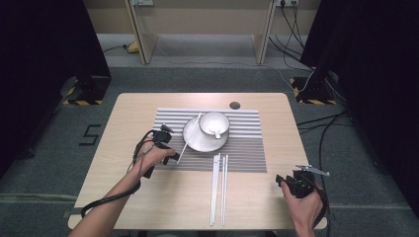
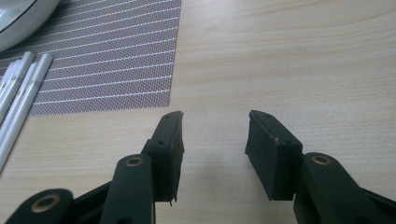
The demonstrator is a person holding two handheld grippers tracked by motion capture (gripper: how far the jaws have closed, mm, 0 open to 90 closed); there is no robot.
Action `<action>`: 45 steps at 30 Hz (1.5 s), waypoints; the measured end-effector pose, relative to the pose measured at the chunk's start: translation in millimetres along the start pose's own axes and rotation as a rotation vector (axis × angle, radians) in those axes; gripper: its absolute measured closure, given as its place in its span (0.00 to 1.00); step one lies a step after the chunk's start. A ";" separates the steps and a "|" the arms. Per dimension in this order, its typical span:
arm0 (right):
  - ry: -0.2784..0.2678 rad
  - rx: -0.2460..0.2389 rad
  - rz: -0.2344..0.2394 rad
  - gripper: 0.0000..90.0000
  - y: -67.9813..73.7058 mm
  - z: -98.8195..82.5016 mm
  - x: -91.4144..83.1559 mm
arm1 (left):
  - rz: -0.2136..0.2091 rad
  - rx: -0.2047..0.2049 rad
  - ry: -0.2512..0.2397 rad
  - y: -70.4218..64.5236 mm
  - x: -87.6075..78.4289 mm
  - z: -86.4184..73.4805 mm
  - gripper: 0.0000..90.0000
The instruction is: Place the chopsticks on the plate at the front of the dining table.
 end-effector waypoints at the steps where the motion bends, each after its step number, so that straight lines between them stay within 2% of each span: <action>1: 0.000 0.000 -0.001 0.62 -0.3 -0.1 -0.1 | -0.001 -0.001 0.000 -1.3 0.7 -0.2 0.71; 24: 0.000 0.001 -0.001 0.62 -0.7 -0.1 -0.3 | -0.028 0.050 0.022 -33.2 13.7 1.8 0.72; 37: -0.001 0.001 0.000 0.62 -0.9 -0.2 -0.6 | -0.026 0.051 0.023 -36.5 15.6 3.4 0.71; 45: -0.002 0.002 -0.001 0.62 -1.1 -0.1 -1.1 | -0.046 0.013 0.002 -35.8 1.2 0.9 0.60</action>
Point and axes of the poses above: each handheld gripper's, and its own axes: x roughly forward along the jaws, z roughly out of its top, y roughly to its left, the point moved 5 cm from there along x, roughly forward along the jaws, and after that the axes turned 12 degrees about -x, right-handed, at the moved point
